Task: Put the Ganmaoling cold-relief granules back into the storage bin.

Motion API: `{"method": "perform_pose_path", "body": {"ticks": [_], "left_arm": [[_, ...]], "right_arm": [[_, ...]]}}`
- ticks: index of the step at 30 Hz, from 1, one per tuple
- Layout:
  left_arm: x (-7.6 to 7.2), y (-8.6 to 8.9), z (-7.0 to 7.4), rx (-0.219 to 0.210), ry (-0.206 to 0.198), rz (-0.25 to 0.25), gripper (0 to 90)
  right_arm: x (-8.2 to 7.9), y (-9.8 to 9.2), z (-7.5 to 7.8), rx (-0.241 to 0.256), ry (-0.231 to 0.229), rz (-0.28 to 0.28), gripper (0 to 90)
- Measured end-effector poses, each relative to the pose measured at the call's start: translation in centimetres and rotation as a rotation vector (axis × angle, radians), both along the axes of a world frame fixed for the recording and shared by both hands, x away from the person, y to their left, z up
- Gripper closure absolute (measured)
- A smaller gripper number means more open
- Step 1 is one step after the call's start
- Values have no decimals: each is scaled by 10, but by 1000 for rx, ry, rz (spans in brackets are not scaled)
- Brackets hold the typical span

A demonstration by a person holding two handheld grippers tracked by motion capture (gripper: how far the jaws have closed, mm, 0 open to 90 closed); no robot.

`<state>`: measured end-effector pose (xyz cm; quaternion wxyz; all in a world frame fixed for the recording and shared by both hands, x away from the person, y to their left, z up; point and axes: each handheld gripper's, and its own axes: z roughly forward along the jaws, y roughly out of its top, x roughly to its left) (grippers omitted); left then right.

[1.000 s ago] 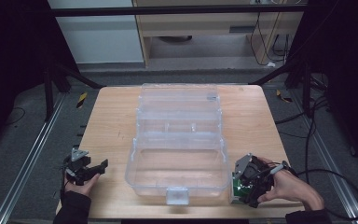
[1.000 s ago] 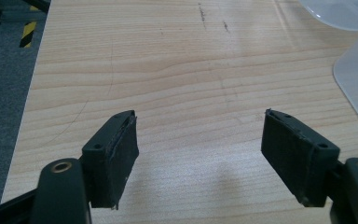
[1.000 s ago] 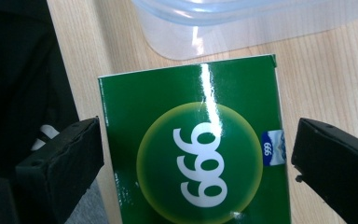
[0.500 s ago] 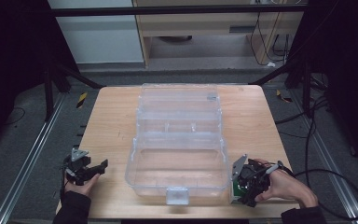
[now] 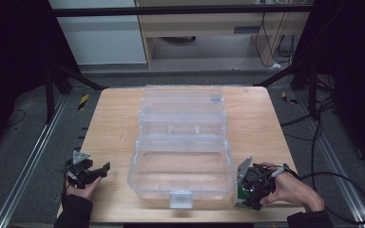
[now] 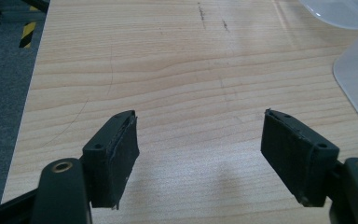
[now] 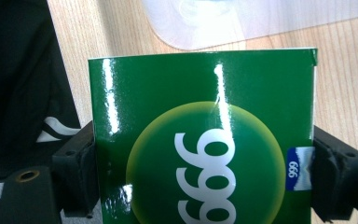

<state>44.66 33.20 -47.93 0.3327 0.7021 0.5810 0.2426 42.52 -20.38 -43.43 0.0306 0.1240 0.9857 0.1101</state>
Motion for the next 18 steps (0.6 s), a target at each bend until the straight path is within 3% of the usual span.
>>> {"method": "perform_pose_path", "body": {"ticks": [9,18], "left_arm": [[0,0,0,0,0,0,266],[0,0,0,0,3,-1,266]], "right_arm": [[-3,-6,8,30,-20,-15,161],[-11,-14,32,67,-41,-21,160]]}}
